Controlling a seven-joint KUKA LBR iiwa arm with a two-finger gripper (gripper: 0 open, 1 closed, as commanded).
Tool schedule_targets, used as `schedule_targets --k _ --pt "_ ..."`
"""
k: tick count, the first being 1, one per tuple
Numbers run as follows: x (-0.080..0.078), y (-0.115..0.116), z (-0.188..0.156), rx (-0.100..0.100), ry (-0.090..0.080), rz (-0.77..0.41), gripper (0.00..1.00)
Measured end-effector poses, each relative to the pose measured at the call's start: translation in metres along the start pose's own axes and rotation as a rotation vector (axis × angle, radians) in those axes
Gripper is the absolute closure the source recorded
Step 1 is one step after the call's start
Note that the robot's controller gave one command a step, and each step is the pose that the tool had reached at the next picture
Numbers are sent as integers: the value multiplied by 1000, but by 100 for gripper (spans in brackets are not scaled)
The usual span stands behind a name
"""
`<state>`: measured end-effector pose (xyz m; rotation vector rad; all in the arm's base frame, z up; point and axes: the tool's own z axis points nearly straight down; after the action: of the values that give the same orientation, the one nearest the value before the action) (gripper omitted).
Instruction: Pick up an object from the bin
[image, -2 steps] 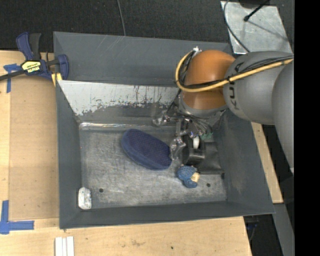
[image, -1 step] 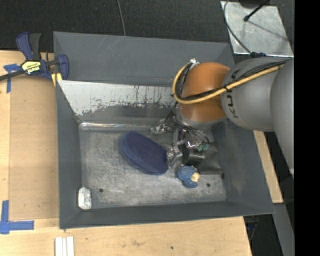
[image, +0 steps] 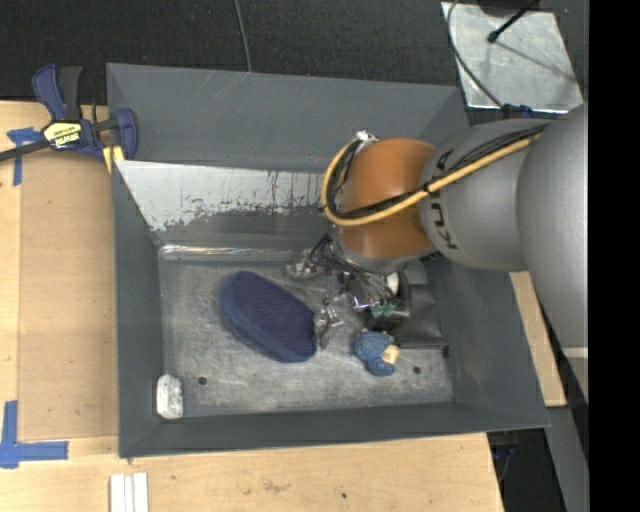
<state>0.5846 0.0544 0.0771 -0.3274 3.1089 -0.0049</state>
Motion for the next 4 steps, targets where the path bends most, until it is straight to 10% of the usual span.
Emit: schedule_targets --k 1,2,3,4 --pt "-17 51 1 -1 4 51 0" --pt "-23 35 2 -7 6 -71 0" --pt "-44 76 -70 -7 3 -335 0" --pt "-16 95 -1 -1 -3 -448 0"
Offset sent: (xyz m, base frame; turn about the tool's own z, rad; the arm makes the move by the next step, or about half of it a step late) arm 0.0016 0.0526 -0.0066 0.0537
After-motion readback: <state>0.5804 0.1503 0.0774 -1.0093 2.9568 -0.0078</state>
